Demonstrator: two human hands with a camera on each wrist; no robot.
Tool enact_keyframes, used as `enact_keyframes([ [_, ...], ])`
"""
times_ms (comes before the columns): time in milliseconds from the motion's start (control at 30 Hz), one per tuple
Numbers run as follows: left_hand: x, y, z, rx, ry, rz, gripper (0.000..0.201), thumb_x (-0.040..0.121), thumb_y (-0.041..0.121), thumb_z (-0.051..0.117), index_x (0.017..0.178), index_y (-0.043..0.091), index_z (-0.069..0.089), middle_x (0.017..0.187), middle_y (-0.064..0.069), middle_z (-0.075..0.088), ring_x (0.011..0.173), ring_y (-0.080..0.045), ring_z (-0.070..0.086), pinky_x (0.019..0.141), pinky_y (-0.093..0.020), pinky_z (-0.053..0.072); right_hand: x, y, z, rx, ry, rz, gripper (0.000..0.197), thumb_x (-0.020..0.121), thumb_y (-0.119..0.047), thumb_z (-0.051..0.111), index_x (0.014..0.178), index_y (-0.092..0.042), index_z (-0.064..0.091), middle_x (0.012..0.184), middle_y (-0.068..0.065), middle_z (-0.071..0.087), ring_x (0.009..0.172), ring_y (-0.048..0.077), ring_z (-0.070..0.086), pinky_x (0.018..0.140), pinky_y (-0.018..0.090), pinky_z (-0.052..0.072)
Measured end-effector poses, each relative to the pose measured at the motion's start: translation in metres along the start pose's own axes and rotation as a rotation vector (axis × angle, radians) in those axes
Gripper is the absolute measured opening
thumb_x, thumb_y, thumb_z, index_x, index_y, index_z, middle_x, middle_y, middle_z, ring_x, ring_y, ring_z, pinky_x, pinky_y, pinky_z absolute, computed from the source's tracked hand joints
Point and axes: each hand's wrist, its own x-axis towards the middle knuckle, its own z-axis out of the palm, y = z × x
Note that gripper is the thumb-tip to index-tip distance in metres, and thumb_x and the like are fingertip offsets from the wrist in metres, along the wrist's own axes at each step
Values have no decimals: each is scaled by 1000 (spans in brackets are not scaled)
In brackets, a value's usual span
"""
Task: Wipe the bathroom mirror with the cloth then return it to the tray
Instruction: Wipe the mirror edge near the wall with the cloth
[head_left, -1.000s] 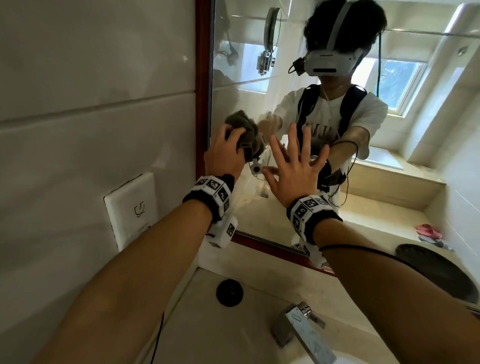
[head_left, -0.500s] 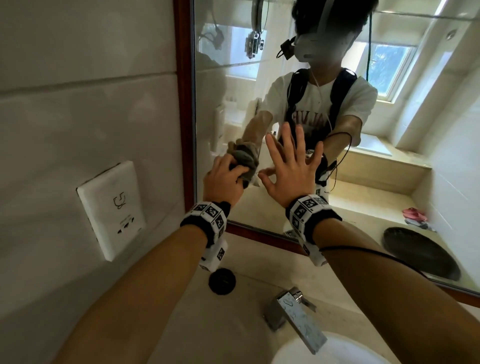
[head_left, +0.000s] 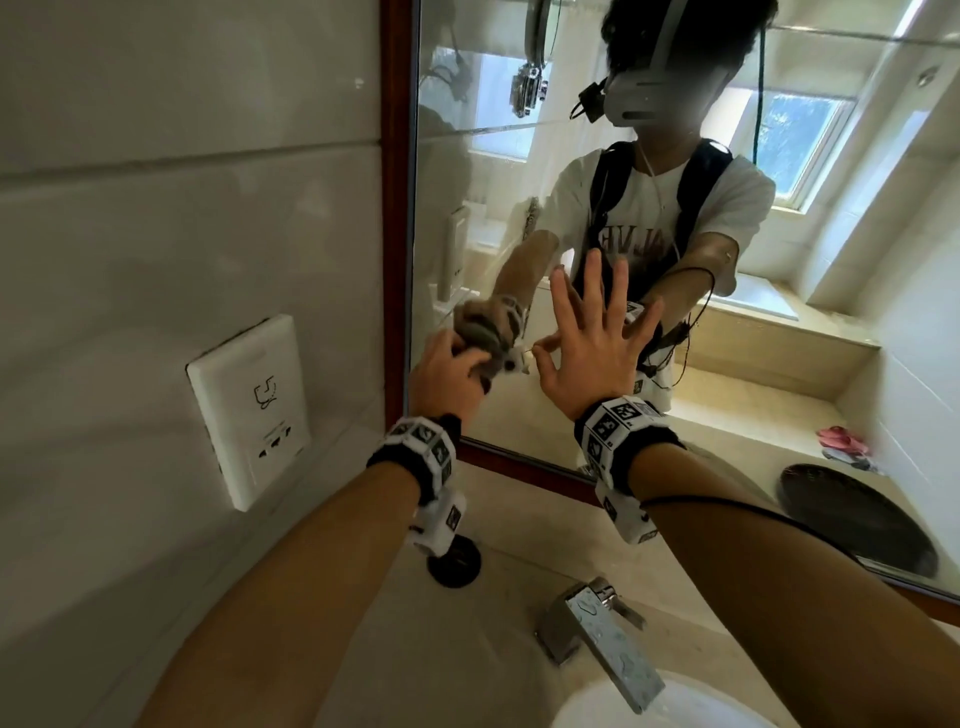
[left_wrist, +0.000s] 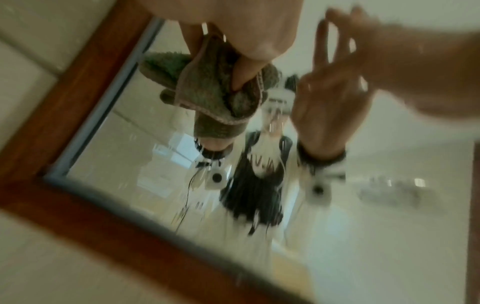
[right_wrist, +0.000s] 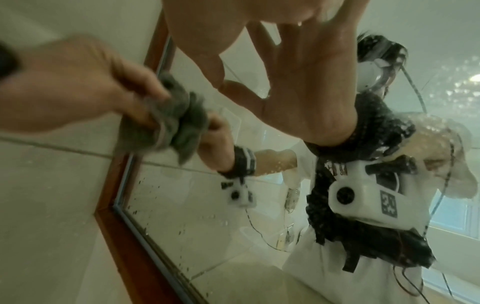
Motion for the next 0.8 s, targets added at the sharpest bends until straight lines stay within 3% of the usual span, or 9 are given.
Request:
enact_keyframes([
  [67,26,8,-23,-61,131,-6,14,86,18,62,96,12,70,105,-7,55,91,-23,53,66,-22,30,-3,-5,0,-10,-28,4,85,85,-50,53,156,-30,10,163,13,-3,148,41,-5,109,73,3],
  [167,55,17,-53,-105,222,68,14,82,5,65,92,10,73,101,-13,58,96,-30,54,72,-27,41,-9,-16,4,8,-61,16,86,84,-47,60,155,-34,13,163,16,-2,147,44,-5,107,75,6],
  [300,50,10,-52,-102,234,58,12,82,4,66,90,9,74,98,-12,58,95,-30,55,71,-27,41,-14,-26,12,1,-99,14,93,79,-56,65,154,-37,11,162,16,-5,146,46,-6,107,75,6],
  [500,28,-24,-27,-105,209,-3,10,80,0,65,83,8,72,95,-14,56,91,-34,52,68,-42,50,-18,-21,19,-7,-99,-13,90,83,-55,63,154,-39,9,163,14,-5,147,45,-7,107,75,7],
  [700,14,-32,-13,-120,228,-5,11,74,-5,65,74,5,68,90,-20,54,87,-40,54,63,-43,49,-20,-23,21,6,-69,-14,85,86,-55,58,154,-38,10,163,15,-2,147,46,-2,107,75,4],
  [800,1,-41,-4,-90,155,-62,8,76,-3,64,75,4,68,93,-20,54,90,-39,51,67,-39,46,-20,-22,23,5,-60,-24,85,86,-57,57,154,-38,9,163,16,0,147,46,-1,107,76,5],
])
